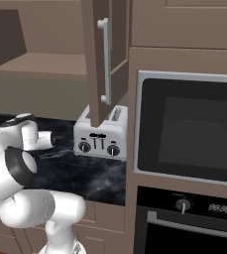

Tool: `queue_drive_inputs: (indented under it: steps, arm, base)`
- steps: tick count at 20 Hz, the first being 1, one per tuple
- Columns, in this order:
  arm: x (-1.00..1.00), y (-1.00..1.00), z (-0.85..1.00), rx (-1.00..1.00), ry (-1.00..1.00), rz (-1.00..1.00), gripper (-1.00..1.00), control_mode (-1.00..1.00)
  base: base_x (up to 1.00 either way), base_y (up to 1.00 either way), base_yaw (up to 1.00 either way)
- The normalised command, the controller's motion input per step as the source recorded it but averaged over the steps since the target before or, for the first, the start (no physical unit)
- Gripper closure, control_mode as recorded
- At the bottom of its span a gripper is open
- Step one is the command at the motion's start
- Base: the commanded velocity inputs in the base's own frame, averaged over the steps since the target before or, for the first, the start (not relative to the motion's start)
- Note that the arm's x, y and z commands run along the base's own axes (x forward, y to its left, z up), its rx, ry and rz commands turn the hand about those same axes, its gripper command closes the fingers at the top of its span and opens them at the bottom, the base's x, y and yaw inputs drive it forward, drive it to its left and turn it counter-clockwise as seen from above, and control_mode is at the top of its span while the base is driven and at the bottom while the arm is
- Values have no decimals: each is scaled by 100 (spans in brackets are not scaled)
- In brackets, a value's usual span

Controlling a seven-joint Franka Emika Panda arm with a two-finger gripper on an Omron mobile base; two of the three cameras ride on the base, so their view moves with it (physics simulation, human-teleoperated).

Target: Take 2 condiments from the cabinet and move them on the counter near the stove.Make sure the condiments are lined up with each other, next to each other.

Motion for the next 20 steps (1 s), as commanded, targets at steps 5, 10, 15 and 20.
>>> queue_drive_inputs:
  steps: [5,10,15,20]
  arm:
    - [12,10,-10,0,0,0,100,-100]
    - [8,6,-3,0,0,0,100,-100]
    - [9,3,0,0,0,0,100,-100]
    - [6,4,-3,0,0,0,100,-100]
  base:
    - [0,0,0]
    - [0,0,0]
    - [0,0,0]
    - [0,0,0]
